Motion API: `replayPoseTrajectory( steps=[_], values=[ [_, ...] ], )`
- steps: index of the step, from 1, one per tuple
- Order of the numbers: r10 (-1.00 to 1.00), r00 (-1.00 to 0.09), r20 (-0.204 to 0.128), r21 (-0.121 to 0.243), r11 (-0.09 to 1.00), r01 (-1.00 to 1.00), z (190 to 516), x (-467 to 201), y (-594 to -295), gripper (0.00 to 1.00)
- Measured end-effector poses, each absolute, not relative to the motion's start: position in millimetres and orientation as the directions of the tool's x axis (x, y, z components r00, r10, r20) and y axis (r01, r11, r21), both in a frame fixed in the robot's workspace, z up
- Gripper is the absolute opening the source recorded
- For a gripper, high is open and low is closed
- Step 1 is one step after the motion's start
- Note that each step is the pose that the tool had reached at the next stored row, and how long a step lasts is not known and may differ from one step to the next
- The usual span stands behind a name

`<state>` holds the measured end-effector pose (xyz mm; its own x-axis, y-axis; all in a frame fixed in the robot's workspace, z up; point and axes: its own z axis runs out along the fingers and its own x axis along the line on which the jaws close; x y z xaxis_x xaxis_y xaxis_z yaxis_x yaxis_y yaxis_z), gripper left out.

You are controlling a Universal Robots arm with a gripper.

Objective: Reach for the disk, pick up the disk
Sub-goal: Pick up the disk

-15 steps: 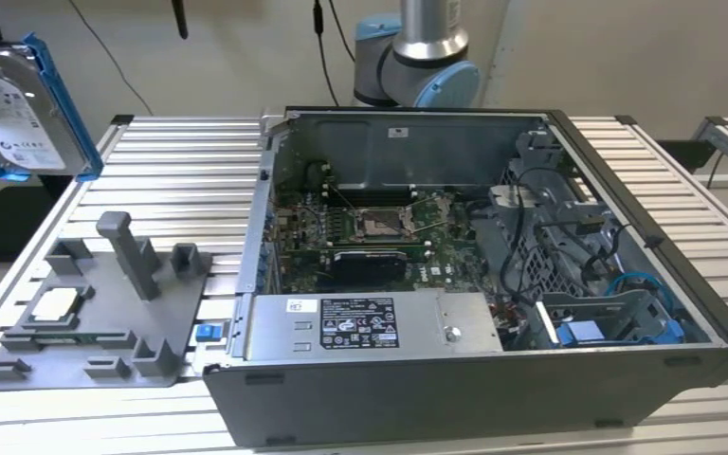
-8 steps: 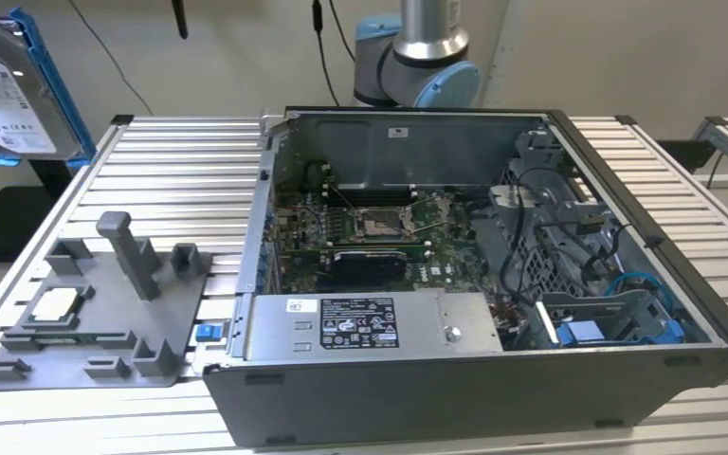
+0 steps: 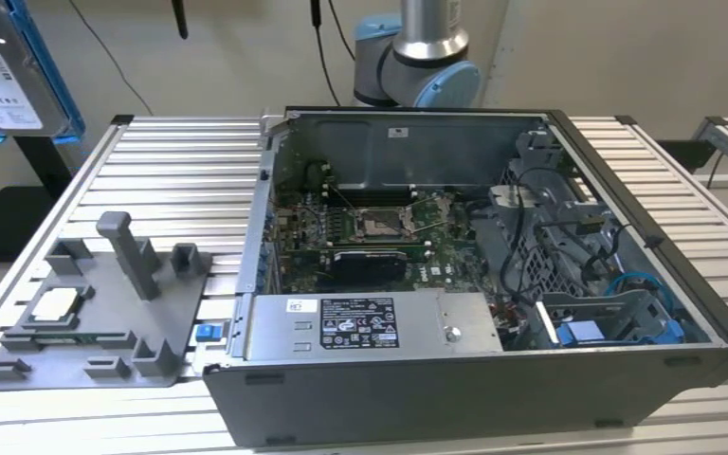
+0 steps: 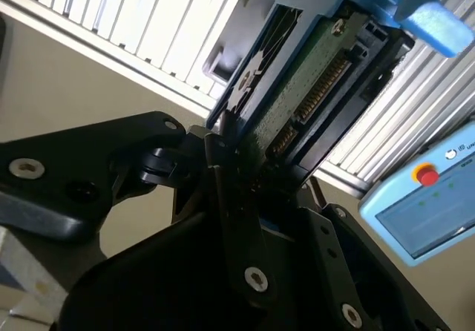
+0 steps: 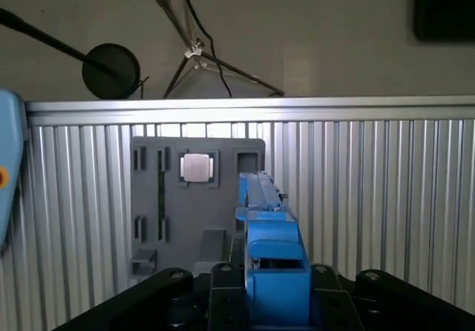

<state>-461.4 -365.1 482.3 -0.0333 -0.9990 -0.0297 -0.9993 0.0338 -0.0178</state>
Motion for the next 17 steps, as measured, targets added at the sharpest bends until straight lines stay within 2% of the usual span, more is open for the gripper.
replayPoseTrajectory(
  steps=[12, 17],
  values=[
    [-0.999, -0.029, -0.030, -0.018, 0.030, -0.999, 518.8, -461.3, -365.1, 0.00],
    [-0.999, -0.029, -0.030, -0.018, 0.030, -0.999, 521.6, -461.3, -365.1, 0.00]
  ],
)
